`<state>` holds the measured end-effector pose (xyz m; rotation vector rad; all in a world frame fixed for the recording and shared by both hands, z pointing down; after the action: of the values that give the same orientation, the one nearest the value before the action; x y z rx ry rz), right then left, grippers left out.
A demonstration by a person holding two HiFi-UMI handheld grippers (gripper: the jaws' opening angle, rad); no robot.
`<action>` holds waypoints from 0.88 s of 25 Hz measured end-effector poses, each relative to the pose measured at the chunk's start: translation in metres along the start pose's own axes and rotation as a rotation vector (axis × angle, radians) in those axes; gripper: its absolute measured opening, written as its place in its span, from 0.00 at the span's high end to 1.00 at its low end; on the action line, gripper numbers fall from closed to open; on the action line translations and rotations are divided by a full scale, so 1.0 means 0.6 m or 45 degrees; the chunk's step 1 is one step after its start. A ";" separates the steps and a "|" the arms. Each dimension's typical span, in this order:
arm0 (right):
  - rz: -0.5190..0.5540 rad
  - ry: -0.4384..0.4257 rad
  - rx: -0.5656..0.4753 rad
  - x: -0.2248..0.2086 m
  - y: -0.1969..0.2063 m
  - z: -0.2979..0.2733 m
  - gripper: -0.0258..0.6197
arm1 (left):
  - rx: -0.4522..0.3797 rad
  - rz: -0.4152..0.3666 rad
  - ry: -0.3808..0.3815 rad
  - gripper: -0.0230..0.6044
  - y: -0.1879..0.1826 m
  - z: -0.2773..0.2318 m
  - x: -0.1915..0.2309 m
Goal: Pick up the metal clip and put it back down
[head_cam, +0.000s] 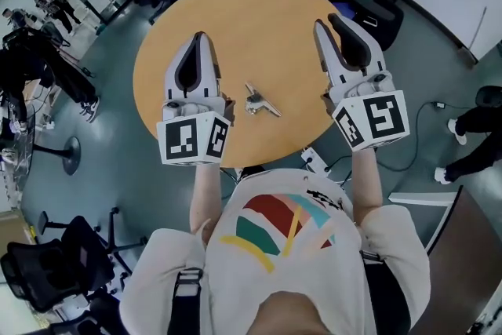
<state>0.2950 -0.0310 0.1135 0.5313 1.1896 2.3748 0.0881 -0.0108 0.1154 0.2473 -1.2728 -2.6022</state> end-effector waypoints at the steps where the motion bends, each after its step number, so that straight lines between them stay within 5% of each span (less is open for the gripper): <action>1: 0.024 0.004 -0.004 0.024 -0.007 0.003 0.82 | -0.008 0.001 0.005 0.90 -0.013 0.016 0.010; 7: -0.028 -0.002 -0.021 -0.023 -0.020 -0.026 0.82 | -0.008 -0.002 0.015 0.90 -0.007 -0.041 -0.007; 13: -0.049 0.016 -0.028 0.058 -0.034 0.001 0.82 | 0.003 0.014 0.031 0.90 -0.033 0.038 0.022; 22: -0.074 0.032 -0.021 -0.073 -0.023 0.039 0.82 | 0.019 0.014 0.035 0.90 0.020 -0.033 -0.081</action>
<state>0.3464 -0.0318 0.1088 0.4568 1.1796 2.3468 0.1414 -0.0190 0.1151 0.2777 -1.2816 -2.5720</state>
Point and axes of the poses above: the fingertips, and each gripper's own axes: z backward along the fingers, x to its left, y out of its underside, the point moved 3 cm from there along z, backward along the fingers, and after that the axes turned 15 degrees about -x, right-handed, at the moved point
